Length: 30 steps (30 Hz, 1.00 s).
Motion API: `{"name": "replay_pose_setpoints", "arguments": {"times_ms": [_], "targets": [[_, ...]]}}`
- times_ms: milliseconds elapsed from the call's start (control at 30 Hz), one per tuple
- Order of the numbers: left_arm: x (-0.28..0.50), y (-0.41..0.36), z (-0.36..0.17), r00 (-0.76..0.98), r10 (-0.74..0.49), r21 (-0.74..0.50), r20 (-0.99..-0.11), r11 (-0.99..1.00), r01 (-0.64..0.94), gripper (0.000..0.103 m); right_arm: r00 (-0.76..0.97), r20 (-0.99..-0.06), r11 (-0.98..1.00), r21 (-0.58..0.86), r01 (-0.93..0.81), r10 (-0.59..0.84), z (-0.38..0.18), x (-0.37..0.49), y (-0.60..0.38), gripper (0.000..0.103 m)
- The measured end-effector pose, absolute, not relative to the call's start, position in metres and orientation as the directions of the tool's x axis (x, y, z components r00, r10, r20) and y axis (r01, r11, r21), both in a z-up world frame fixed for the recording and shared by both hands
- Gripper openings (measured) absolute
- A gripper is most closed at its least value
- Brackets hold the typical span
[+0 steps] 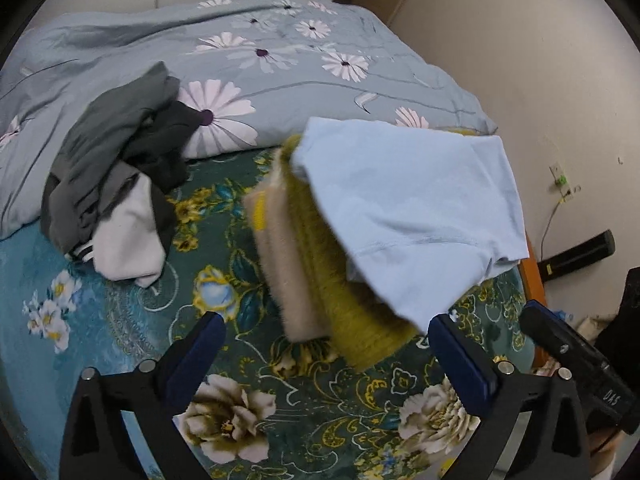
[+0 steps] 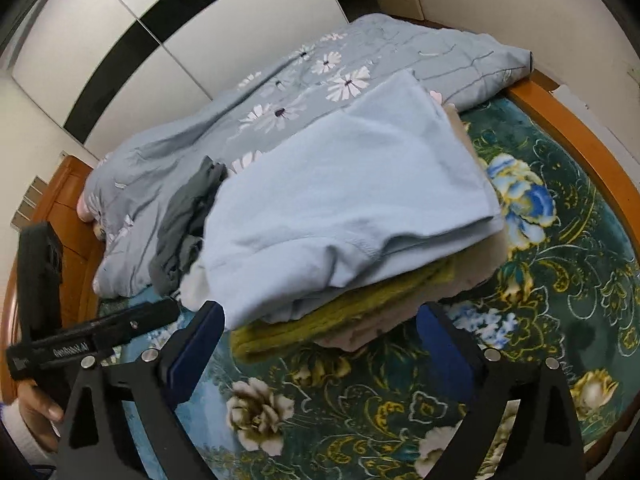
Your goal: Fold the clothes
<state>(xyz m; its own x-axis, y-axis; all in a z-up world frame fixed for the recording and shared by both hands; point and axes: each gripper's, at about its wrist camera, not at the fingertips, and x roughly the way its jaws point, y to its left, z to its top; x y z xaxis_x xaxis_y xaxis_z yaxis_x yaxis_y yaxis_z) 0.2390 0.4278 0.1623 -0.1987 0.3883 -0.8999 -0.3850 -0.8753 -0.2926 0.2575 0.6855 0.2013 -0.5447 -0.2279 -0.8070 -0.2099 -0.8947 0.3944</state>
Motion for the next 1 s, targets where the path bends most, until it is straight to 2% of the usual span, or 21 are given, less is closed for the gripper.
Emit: {"name": "replay_pose_setpoints", "arguments": {"times_ms": [300, 433, 600, 1000], "targets": [[0.249, 0.411, 0.172, -0.223, 0.376, -0.278, -0.899, -0.886, -0.371, 0.103, -0.585, -0.793, -0.917, 0.345, -0.201, -0.170, 0.214, 0.271, 0.676, 0.100], [0.250, 0.420, 0.172, -0.245, 0.282, -0.177, -0.928, -0.910, -0.375, 0.103, -0.600, -0.785, -0.921, 0.335, -0.201, -0.155, 0.218, 0.276, 0.675, 0.100], [0.249, 0.426, 0.170, -0.250, 0.218, -0.121, -0.943, -0.928, -0.351, 0.103, -0.593, -0.791, -0.928, 0.320, -0.193, -0.149, 0.218, 0.280, 0.672, 0.100], [0.257, 0.437, 0.160, -0.216, 0.217, -0.128, -0.952, -0.924, -0.361, 0.103, -0.566, -0.810, -0.938, 0.301, -0.174, -0.155, 0.209, 0.285, 0.669, 0.100]]}}
